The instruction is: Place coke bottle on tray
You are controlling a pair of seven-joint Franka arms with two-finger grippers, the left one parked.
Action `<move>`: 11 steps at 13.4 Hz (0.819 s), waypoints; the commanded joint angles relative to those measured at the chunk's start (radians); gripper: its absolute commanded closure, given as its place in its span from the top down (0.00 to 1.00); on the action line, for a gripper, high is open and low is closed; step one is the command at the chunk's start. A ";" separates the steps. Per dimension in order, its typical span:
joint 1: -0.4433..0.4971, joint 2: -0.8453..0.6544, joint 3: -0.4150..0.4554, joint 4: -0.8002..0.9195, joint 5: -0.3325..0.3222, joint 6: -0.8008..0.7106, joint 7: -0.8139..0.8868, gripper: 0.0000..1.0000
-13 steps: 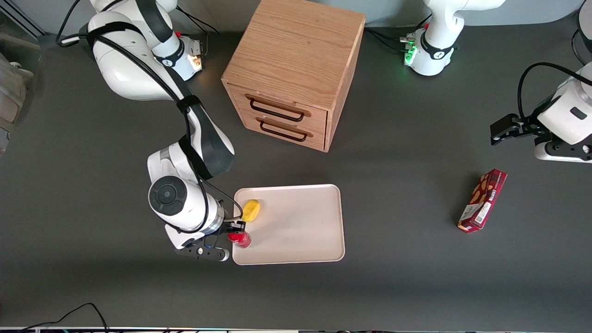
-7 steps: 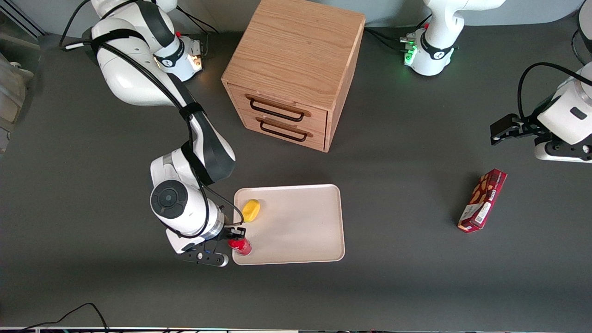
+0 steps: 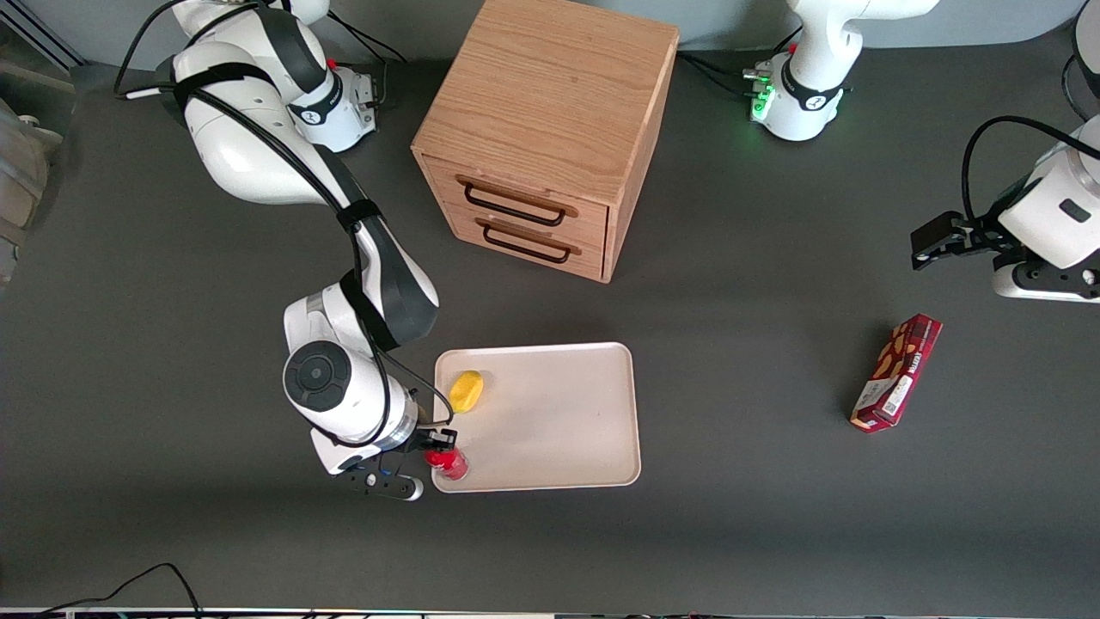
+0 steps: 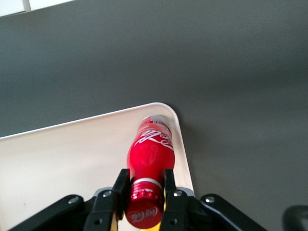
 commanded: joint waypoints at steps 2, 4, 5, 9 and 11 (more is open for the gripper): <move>-0.034 -0.029 0.002 0.029 0.001 0.005 0.001 1.00; -0.044 -0.102 0.002 0.029 0.001 0.005 -0.005 1.00; -0.047 -0.151 -0.003 0.027 0.000 0.000 -0.018 1.00; -0.071 -0.363 -0.004 -0.002 -0.014 -0.220 -0.054 1.00; -0.120 -0.498 0.007 -0.105 -0.013 -0.345 -0.148 1.00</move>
